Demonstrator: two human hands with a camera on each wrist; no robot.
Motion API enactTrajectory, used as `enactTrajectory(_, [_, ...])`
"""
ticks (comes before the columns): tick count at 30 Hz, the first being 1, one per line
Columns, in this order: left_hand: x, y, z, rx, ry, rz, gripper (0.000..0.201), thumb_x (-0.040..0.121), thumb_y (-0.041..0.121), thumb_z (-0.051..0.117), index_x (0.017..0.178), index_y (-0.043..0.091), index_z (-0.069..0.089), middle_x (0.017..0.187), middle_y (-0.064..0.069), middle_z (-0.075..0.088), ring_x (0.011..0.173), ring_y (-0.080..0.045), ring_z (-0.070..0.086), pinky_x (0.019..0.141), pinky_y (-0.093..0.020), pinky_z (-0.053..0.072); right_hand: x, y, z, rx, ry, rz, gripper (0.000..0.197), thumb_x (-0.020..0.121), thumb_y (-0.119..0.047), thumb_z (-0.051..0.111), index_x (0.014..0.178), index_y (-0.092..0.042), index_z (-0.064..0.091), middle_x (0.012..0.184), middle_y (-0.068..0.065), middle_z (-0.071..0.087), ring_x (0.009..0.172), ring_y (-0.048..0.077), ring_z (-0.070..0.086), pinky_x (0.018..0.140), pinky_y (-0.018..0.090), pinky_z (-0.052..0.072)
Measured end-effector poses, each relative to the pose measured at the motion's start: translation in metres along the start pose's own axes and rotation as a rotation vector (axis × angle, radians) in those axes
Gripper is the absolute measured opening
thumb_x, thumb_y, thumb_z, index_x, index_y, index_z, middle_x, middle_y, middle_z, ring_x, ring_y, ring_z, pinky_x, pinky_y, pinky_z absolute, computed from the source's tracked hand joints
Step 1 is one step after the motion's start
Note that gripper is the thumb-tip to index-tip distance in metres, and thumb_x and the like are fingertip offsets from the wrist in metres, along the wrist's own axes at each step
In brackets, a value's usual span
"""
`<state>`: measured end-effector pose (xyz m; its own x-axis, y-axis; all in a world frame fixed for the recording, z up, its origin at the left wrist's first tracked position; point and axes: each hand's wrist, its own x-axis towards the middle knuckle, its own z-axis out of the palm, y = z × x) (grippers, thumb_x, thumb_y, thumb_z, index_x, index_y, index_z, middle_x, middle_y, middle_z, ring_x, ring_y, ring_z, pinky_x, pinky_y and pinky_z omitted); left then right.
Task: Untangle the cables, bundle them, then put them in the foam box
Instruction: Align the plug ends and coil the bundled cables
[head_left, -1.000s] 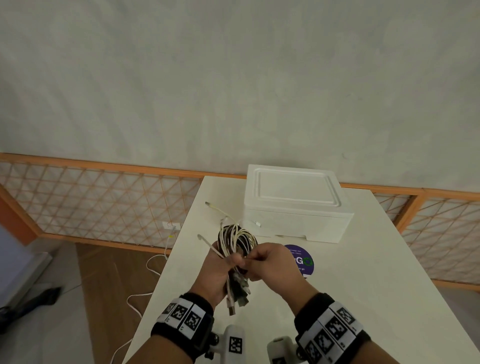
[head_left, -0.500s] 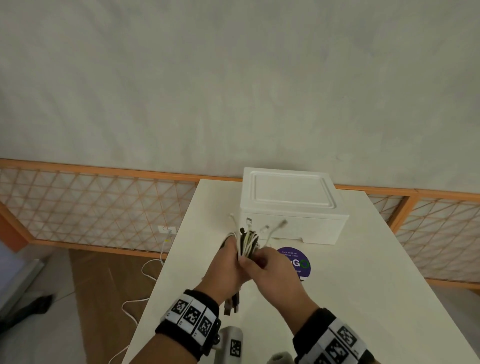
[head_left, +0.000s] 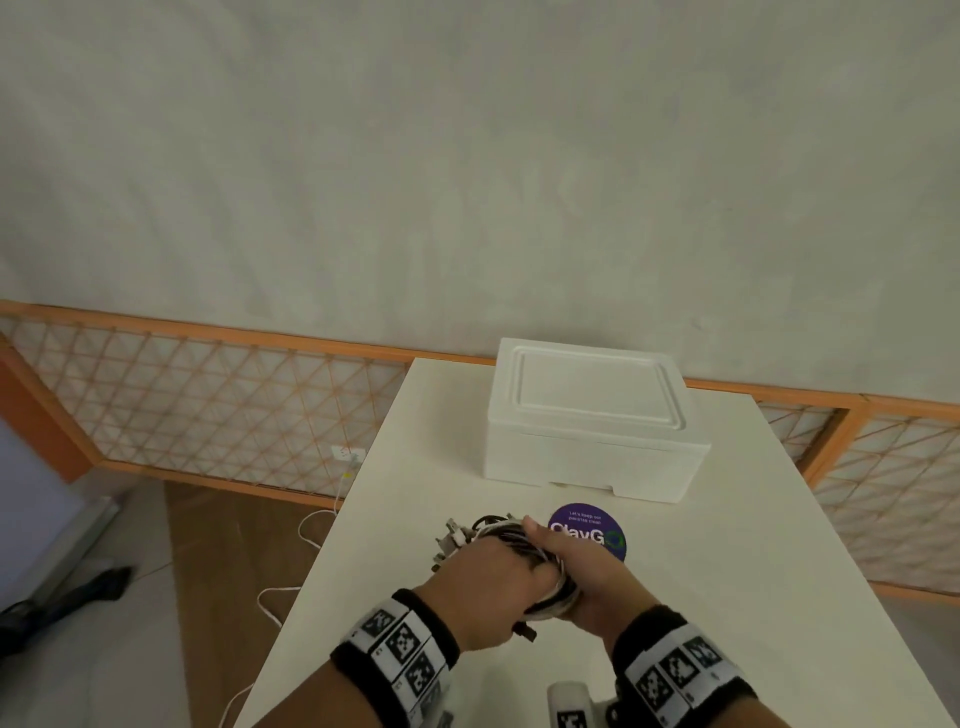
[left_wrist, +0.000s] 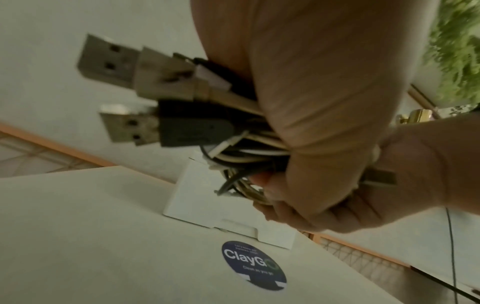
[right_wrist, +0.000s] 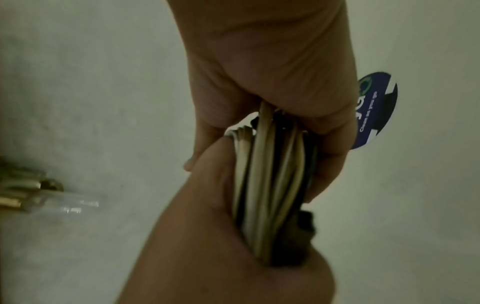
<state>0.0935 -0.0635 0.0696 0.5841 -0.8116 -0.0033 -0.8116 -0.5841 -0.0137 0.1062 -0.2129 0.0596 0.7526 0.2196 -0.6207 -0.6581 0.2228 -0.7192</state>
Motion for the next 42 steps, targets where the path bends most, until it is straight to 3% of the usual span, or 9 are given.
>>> enactTrajectory(7, [0.012,-0.004,0.014,0.148,0.07,0.041,0.029,0.069,0.028,0.064,0.096,0.022,0.056,0.088,0.007,0.066,0.087,-0.017,0.061,0.092,-0.035,0.039,0.01,0.006,-0.009,0.044,0.153,-0.046,0.057,0.058,-0.018,0.082,0.105,0.009,0.066,0.098,0.026,0.069,0.084,0.035,0.068,0.071,0.041,0.055])
enactTrajectory(10, [0.01,-0.004,0.025,0.044,0.33,-0.303,0.065,0.048,0.049,0.077,0.105,0.03,0.053,0.115,0.006,0.052,0.107,-0.017,0.052,0.104,-0.042,0.025,0.016,-0.002,-0.019,0.123,0.265,-0.094,0.058,0.059,-0.018,0.086,0.106,0.008,0.064,0.098,0.024,0.068,0.084,0.034,0.066,0.074,0.044,0.056])
enactTrajectory(13, [0.004,-0.004,0.033,-0.486,0.515,-0.824,0.117,0.039,0.046,0.089,0.138,0.025,0.031,0.152,-0.004,0.014,0.137,-0.023,0.024,0.112,-0.039,0.019,0.022,-0.012,-0.028,0.182,0.336,-0.111,0.047,0.064,-0.017,0.084,0.101,0.004,0.066,0.1,0.022,0.068,0.09,0.037,0.066,0.085,0.057,0.053])
enactTrajectory(15, [0.006,0.001,0.033,-1.214,0.55,-0.999,0.135,0.05,0.016,0.092,0.149,0.024,0.001,0.151,-0.009,0.025,0.13,-0.025,0.039,0.105,-0.035,0.038,0.018,-0.019,-0.025,0.178,0.334,-0.108,0.045,0.061,-0.019,0.086,0.096,0.003,0.068,0.102,0.024,0.069,0.095,0.042,0.066,0.086,0.063,0.05])
enactTrajectory(18, [0.013,0.01,0.041,-1.94,0.597,-0.861,0.122,0.057,-0.003,0.07,0.149,0.032,-0.002,0.114,-0.016,0.056,0.085,-0.024,0.055,0.073,-0.032,0.052,0.016,-0.023,-0.023,0.188,0.32,-0.103,0.028,0.07,-0.013,0.081,0.088,0.002,0.066,0.086,0.019,0.067,0.08,0.037,0.066,0.088,0.061,0.049])
enactTrajectory(24, [0.011,0.018,0.041,-2.404,0.538,-0.511,0.075,0.062,-0.008,0.069,0.13,0.014,0.048,0.124,-0.021,0.061,0.109,-0.036,0.061,0.093,-0.056,0.047,0.023,-0.028,-0.027,0.12,0.437,-0.208,0.033,0.068,-0.019,0.083,0.083,0.0,0.061,0.073,0.016,0.063,0.068,0.031,0.062,0.072,0.044,0.055])
enactTrajectory(31, [0.042,0.036,0.024,-2.385,0.82,-0.949,0.021,0.08,0.02,0.065,0.093,0.004,0.064,0.093,-0.02,0.068,0.083,-0.03,0.067,0.088,-0.045,0.051,0.019,-0.024,-0.027,0.065,0.446,-0.26,0.025,0.074,-0.02,0.08,0.074,-0.005,0.059,0.066,0.01,0.06,0.063,0.027,0.058,0.063,0.033,0.049])
enactTrajectory(39, [0.033,0.044,0.055,-2.744,1.11,-0.523,0.11,0.03,0.06,0.089,0.121,0.003,0.064,0.126,-0.026,0.059,0.121,-0.043,0.054,0.096,-0.056,0.046,0.033,-0.027,-0.027,0.416,0.299,-0.113,0.026,0.078,-0.015,0.076,0.093,0.002,0.064,0.085,0.016,0.066,0.074,0.032,0.066,0.073,0.047,0.056])
enactTrajectory(42, [0.03,0.036,0.064,-2.609,1.064,-0.226,0.098,0.075,0.059,0.068,0.146,0.008,0.026,0.151,-0.017,0.034,0.145,-0.031,0.02,0.116,-0.056,0.016,0.035,-0.029,-0.026,0.489,0.189,-0.066,0.035,0.086,-0.02,0.067,0.112,0.003,0.062,0.112,0.023,0.066,0.095,0.039,0.067,0.063,0.044,0.058])
